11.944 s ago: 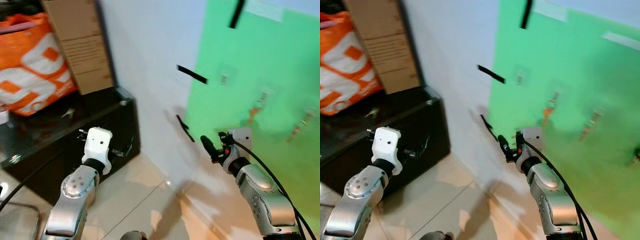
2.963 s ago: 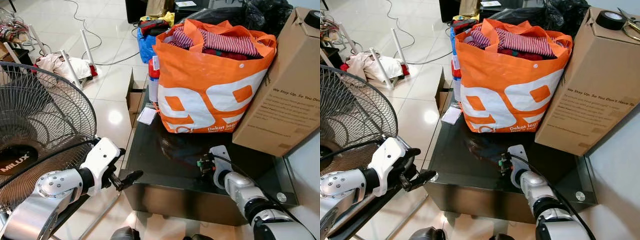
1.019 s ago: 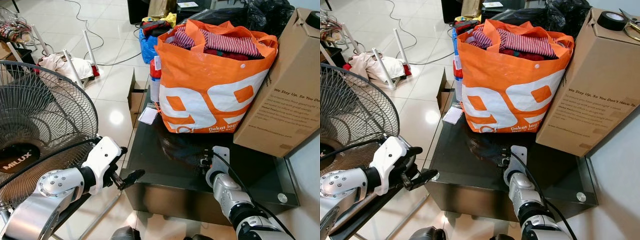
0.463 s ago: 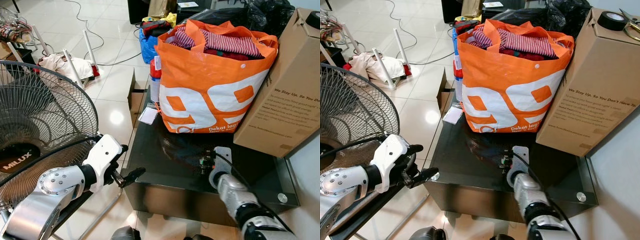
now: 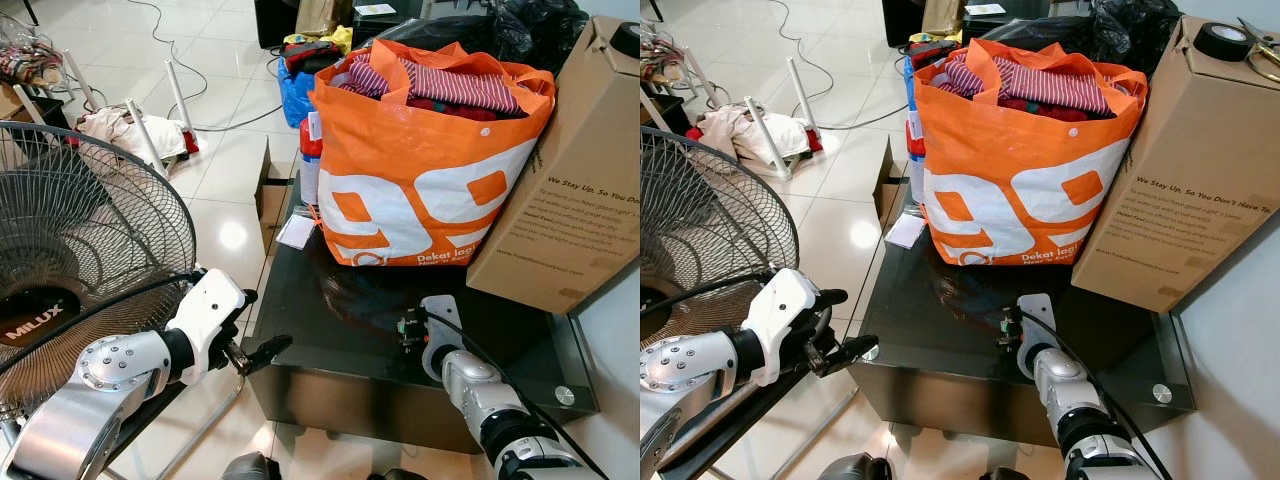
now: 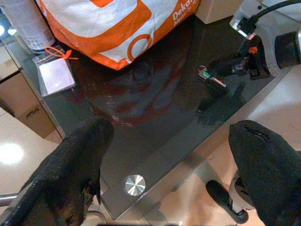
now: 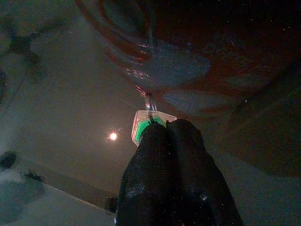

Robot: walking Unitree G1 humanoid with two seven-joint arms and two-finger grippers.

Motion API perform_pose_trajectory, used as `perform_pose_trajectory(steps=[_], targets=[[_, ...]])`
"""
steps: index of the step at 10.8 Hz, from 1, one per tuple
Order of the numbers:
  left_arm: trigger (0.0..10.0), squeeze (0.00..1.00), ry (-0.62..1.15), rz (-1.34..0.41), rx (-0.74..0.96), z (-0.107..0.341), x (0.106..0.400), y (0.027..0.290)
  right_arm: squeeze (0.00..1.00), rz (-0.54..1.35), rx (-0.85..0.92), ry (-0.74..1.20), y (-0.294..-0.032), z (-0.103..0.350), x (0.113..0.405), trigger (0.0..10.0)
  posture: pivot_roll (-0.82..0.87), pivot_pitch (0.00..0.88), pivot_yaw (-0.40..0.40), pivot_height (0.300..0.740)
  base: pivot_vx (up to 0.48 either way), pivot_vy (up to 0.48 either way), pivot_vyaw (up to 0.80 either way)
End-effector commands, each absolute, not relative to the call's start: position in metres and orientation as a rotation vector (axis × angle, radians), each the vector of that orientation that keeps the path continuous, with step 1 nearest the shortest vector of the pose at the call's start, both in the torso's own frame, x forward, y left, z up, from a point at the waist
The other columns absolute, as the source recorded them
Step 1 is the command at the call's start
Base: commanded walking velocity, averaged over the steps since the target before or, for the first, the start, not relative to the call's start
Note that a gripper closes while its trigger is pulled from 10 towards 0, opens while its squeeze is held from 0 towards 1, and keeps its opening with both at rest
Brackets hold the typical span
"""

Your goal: Hang keys on a hook

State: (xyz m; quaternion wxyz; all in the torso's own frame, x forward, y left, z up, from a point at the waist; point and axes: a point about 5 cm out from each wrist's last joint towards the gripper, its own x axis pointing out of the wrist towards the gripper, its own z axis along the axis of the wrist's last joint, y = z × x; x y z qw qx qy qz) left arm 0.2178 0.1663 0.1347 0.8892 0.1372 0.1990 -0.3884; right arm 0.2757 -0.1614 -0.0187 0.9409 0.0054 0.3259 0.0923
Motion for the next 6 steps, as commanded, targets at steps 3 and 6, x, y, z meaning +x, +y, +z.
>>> perform_pose_trajectory(steps=[3, 6], targets=[[10.0, 0.0, 0.428, -0.81, 0.282, 0.1322, 0.2182, 0.1647, 1.0, 0.2, 0.017, 0.648, -0.1586, -0.0184, 0.2744, 10.0, 0.17, 0.074, 0.02, 0.74, 0.0, 0.0, 0.0], [10.0, 0.0, 0.428, -0.81, 0.281, 0.1321, 0.2182, 0.1648, 1.0, 0.174, 0.015, 0.609, -0.1576, -0.0141, 0.2784, 10.0, 0.17, 0.073, 0.02, 0.74, 0.0, 0.0, 0.0]])
